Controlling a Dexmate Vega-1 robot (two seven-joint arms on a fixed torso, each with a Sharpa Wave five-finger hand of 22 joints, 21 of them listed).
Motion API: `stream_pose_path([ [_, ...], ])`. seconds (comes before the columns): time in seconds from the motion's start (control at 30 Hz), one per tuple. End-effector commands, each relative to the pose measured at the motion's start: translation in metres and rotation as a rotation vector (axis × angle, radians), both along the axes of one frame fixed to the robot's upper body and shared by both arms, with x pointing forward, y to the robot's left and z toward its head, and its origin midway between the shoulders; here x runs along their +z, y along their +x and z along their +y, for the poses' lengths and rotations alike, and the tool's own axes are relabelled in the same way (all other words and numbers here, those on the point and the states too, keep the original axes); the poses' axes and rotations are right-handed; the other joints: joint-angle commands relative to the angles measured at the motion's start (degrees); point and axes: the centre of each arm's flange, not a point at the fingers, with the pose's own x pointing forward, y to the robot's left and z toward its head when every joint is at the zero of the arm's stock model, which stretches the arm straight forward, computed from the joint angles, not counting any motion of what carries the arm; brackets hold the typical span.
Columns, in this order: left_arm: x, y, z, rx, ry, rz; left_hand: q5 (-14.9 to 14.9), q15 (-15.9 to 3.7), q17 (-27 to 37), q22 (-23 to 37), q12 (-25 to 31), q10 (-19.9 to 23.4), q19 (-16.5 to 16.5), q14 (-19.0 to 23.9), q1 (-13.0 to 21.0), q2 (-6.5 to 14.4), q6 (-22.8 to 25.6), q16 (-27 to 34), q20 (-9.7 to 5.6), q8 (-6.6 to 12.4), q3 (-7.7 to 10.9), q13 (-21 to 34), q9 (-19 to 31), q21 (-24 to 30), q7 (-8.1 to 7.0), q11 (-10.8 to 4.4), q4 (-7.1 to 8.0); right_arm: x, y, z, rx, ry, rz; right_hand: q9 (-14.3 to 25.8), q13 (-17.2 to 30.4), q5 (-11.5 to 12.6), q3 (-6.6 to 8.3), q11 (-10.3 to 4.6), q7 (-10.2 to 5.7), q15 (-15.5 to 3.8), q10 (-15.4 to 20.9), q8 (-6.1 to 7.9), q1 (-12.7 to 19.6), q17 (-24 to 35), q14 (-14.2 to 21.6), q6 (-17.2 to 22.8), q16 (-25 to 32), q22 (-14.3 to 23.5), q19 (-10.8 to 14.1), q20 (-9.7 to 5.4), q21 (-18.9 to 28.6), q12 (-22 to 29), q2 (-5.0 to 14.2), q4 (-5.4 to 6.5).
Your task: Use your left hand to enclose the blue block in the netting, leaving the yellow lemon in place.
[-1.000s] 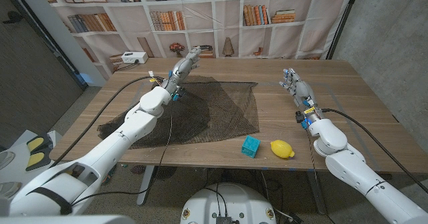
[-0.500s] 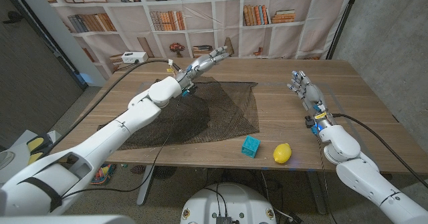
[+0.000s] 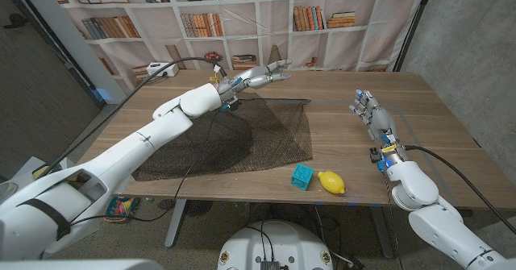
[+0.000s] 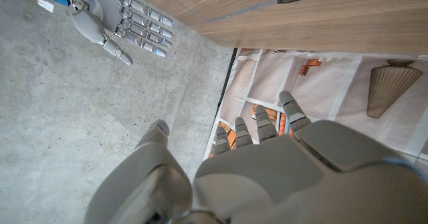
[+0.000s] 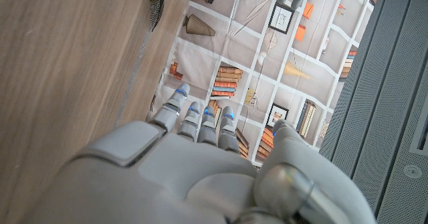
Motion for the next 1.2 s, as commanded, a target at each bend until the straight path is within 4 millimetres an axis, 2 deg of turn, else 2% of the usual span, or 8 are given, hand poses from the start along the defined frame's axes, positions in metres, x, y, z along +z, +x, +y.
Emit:
stream_pose_path([
  [0.03, 0.003, -0.009, -0.013, -0.051, 0.238, -0.078, -0.12, -0.63, 0.30, 0.27, 0.35, 0.48, 0.28, 0.72, 0.05, -0.86, -0.04, 0.23, -0.23, -0.11, -0.02, 0.23, 0.20, -0.20, -0.80, -0.19, -0.52, -0.001, -0.018, 0.012, -0.045, 0.004, -0.039, 0.20, 0.23, -0.14, 0.03, 0.18, -0.42, 0.47, 0.48, -0.20, 0.08, 0.15, 0.03, -0.05, 0.44, 0.21, 0.31, 0.21, 0.01, -0.13, -0.47, -0.15],
  [0.23, 0.000, -0.016, -0.026, -0.121, 0.381, -0.068, -0.20, -1.05, 0.46, 0.34, 0.47, 0.97, 0.97, 1.88, -0.04, -1.63, -0.88, 0.50, -0.59, -0.43, -0.42, 0.37, 0.26, -0.18, -1.39, -0.34, -0.92, -0.003, -0.024, 0.023, -0.050, 0.008, -0.052, 0.20, 0.24, -0.16, 0.04, 0.18, -0.45, 0.51, 0.55, -0.23, 0.05, 0.16, 0.05, 0.03, 0.40, 0.21, 0.30, 0.25, 0.00, -0.14, -0.47, -0.16],
  [0.53, -0.002, -0.031, -0.034, -0.191, 0.489, -0.072, -0.20, -1.34, 0.53, 0.37, 0.49, 1.10, 1.40, 2.26, 0.03, -2.19, -0.88, 0.53, -0.47, -0.32, -0.66, 0.46, 0.31, -0.17, -2.01, -0.48, -1.25, -0.003, -0.033, 0.033, -0.065, 0.005, -0.068, 0.20, 0.24, -0.18, 0.05, 0.20, -0.50, 0.42, 0.67, -0.27, 0.02, 0.16, 0.07, 0.10, 0.35, 0.22, 0.24, 0.24, -0.02, -0.15, -0.46, -0.17],
  [0.67, -0.003, -0.037, -0.036, -0.212, 0.531, -0.073, -0.18, -1.70, 0.58, 0.39, 0.57, 1.37, 1.81, 2.89, 0.19, -2.67, -0.31, 0.67, -0.42, -0.04, -0.83, 0.54, 0.35, -0.16, -2.93, -0.56, -1.61, -0.004, -0.037, 0.036, -0.072, 0.009, -0.075, 0.20, 0.24, -0.19, 0.06, 0.20, -0.51, 0.42, 0.71, -0.30, 0.01, 0.17, 0.09, 0.11, 0.34, 0.22, 0.23, 0.21, -0.03, -0.16, -0.46, -0.17],
  [0.77, -0.003, -0.043, -0.037, -0.209, 0.589, -0.106, -0.10, -2.17, 0.63, 0.40, 0.72, 1.83, 2.63, 3.65, 0.86, -3.36, -0.01, 0.75, -0.48, 0.11, -0.94, 0.68, 0.42, -0.11, -4.52, -0.91, -2.44, -0.005, -0.039, 0.039, -0.076, 0.013, -0.080, 0.21, 0.25, -0.20, 0.06, 0.20, -0.46, 0.40, 0.73, -0.32, 0.00, 0.17, 0.12, 0.11, 0.33, 0.22, 0.22, 0.23, -0.03, -0.18, -0.46, -0.17],
  [0.87, -0.004, -0.046, -0.040, -0.211, 0.674, -0.102, -0.02, -2.23, 0.63, 0.39, 0.56, 1.45, 2.91, 3.28, 1.41, -3.52, 0.11, 0.51, -0.44, 0.18, -0.85, 0.73, 0.46, -0.13, -4.77, -1.03, -2.91, -0.007, -0.041, 0.041, -0.078, 0.019, -0.087, 0.21, 0.25, -0.21, 0.07, 0.15, -0.53, 0.41, 0.77, -0.32, -0.01, 0.17, 0.13, 0.18, 0.31, 0.22, 0.19, 0.19, -0.05, -0.18, -0.46, -0.18],
  [0.97, -0.005, -0.050, -0.044, -0.209, 0.749, -0.117, 0.23, -2.17, 0.66, 0.37, -0.06, -0.13, 2.92, 2.27, 3.24, -4.09, -1.01, -0.11, -0.69, -0.13, -0.60, 0.88, 0.55, -0.53, -4.91, -1.14, -4.44, -0.010, -0.043, 0.044, -0.082, 0.025, -0.094, 0.21, 0.25, -0.22, 0.07, 0.24, -0.52, 0.40, 0.83, -0.35, -0.03, 0.18, 0.10, 0.18, 0.28, 0.23, 0.16, 0.21, -0.06, -0.18, -0.46, -0.18],
  [1.2, -0.005, -0.061, -0.049, -0.225, 0.873, -0.125, 0.33, -2.45, 0.69, 0.38, -0.07, -0.21, 3.11, 2.61, 4.15, -4.44, -1.69, -0.05, -0.75, -0.23, -0.53, 0.97, 0.61, -0.67, -4.92, -1.38, -5.22, -0.015, -0.048, 0.048, -0.098, 0.043, -0.110, 0.21, 0.25, -0.25, 0.08, 0.27, -0.51, 0.41, 1.01, -0.37, -0.07, 0.19, 0.19, 0.27, 0.26, 0.23, 0.11, 0.16, -0.07, -0.17, -0.46, -0.19],
])
